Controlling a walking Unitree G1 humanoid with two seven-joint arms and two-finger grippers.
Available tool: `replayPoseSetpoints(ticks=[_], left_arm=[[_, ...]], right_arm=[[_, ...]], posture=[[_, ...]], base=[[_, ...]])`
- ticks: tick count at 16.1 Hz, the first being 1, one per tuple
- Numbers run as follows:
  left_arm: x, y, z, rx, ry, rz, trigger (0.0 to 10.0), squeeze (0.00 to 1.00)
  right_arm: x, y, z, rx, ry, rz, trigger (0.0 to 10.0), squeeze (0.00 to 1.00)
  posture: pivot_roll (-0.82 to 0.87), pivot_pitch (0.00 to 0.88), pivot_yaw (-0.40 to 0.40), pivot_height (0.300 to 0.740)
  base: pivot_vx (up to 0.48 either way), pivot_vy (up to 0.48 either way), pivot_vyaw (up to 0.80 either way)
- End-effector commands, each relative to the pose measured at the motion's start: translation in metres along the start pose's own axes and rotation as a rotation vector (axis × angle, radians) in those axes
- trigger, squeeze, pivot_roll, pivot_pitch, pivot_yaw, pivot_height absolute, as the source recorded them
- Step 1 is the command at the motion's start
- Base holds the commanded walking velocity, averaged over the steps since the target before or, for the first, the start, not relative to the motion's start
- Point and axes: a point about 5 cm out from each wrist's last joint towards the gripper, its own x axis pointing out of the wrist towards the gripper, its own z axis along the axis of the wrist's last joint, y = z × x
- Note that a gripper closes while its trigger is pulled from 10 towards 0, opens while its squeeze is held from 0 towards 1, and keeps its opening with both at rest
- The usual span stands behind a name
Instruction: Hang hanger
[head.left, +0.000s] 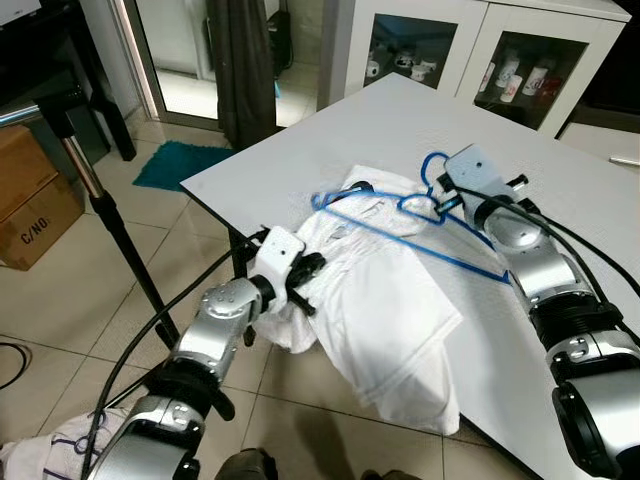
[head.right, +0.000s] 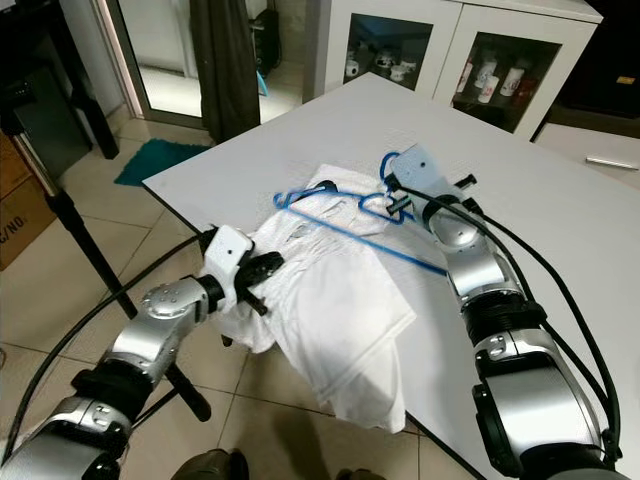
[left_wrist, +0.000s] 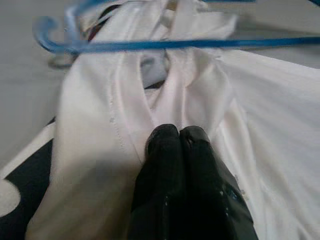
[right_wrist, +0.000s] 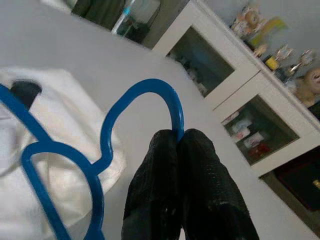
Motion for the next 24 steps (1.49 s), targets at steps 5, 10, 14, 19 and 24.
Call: replayPoseSetpoints(ticks=[5,10,14,19,24], left_arm=[[0.016,-0.012,0.003,0.006,0.003,-0.045,0.0,0.00],[0.025,-0.019,0.008,0.025,-0.032,-0.042,0.0,0.00],[0.029,-0.020,0.012,0.046,-0.057,-0.025,0.0,0.00],[0.028,-0.019,0.015,0.088,-0.085,-0.011,0.0,0.00],[0.030,-0.015,0.029,0.144,-0.148,0.029,0.0,0.00]], right_arm=[[-0.004,-0.018,0.043,0.163,-0.205,0.008,0.0,0.00],[-0.024,-0.005,0.057,0.431,-0.229,0.245,0.0,0.00],[-0.034,0.023,0.055,0.522,-0.155,0.380,0.0,0.00],[-0.052,0.061,0.041,0.507,-0.009,0.623,0.0,0.00],[-0.056,0.076,-0.001,0.179,0.159,0.613,0.0,0.00]], posture=[[0.01,0.018,0.001,0.740],[-0.01,0.024,0.001,0.740],[-0.01,0.023,0.002,0.740],[0.01,0.014,-0.008,0.740],[0.01,0.014,-0.018,0.740]], base=[[0.000,0.000,0.00],[0.000,0.000,0.00],[0.000,0.000,0.00],[0.000,0.000,0.00],[0.000,0.000,0.00]])
